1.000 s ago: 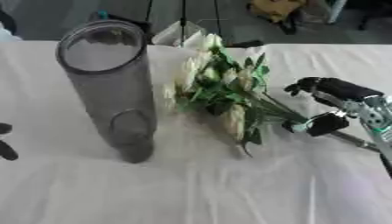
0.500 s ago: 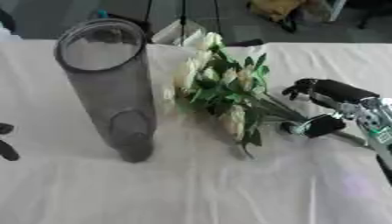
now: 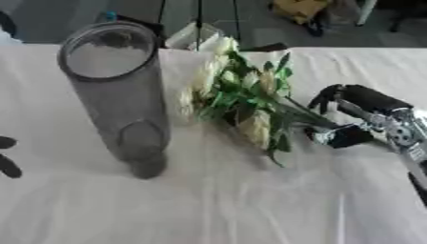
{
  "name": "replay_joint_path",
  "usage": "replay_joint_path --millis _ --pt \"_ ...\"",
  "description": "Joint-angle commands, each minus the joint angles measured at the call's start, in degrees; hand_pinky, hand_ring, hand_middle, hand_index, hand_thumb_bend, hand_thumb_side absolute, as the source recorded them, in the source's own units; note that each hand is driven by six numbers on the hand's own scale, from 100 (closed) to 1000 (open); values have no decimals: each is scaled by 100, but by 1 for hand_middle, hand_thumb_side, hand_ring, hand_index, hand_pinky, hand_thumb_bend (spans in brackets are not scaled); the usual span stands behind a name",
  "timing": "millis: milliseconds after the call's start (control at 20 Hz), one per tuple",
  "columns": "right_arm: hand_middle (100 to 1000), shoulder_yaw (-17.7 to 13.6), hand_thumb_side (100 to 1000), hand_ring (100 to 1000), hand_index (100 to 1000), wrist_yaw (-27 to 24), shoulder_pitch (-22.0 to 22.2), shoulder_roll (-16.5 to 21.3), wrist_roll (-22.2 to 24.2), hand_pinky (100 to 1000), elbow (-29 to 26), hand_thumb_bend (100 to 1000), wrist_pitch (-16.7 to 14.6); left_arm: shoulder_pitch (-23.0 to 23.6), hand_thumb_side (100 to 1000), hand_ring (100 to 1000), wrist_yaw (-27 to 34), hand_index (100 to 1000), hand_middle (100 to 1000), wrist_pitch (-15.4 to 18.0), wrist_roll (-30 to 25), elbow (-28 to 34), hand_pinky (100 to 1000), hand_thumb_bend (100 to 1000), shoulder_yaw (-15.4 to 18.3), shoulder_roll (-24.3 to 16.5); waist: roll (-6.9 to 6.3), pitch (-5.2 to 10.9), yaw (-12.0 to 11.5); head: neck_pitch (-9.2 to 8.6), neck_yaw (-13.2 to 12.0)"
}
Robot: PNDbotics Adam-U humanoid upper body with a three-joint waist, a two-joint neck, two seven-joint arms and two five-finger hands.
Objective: Arrange flowers into the vase.
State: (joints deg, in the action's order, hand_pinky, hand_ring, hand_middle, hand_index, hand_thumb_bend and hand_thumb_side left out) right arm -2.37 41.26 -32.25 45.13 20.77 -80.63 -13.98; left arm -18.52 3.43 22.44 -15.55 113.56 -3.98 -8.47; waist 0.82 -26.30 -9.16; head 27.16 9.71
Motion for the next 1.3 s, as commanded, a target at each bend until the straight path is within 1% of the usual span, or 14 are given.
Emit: replay_joint_path --millis 50,250,500,800,1000,1300 --pt "572 -4 472 918 768 64 -52 122 -62 627 -62 300 26 -45 1000 737 -37 761 759 3 -31 103 495 100 -26 -1 60 17 -1 -65 10" --pt "572 26 463 917 768 162 -51 101 -77 626 -42 306 -10 -48 1000 738 -42 761 760 2 -37 103 495 100 -24 3 62 -1 -5 -69 13" --pt "569 57 460 917 765 183 -65 69 -132 624 -50 291 -43 -47 1000 739 -48 761 760 -5 -46 103 495 100 -30 5 68 -10 -10 -84 18" --pt "536 94 450 897 739 164 -69 36 -197 588 -50 254 -47 -44 1000 739 -58 758 761 -17 -58 103 494 100 -33 10 70 -19 -10 -96 20" --pt "505 104 434 877 703 147 -67 18 -243 549 -38 212 -26 -43 1000 740 -65 758 762 -16 -63 103 494 100 -31 10 69 -30 -13 -96 19" --pt "474 116 415 857 670 118 -65 2 -314 519 -26 172 15 -43 1000 741 -82 758 762 -23 -80 103 494 100 -35 15 69 -46 -11 -100 19"
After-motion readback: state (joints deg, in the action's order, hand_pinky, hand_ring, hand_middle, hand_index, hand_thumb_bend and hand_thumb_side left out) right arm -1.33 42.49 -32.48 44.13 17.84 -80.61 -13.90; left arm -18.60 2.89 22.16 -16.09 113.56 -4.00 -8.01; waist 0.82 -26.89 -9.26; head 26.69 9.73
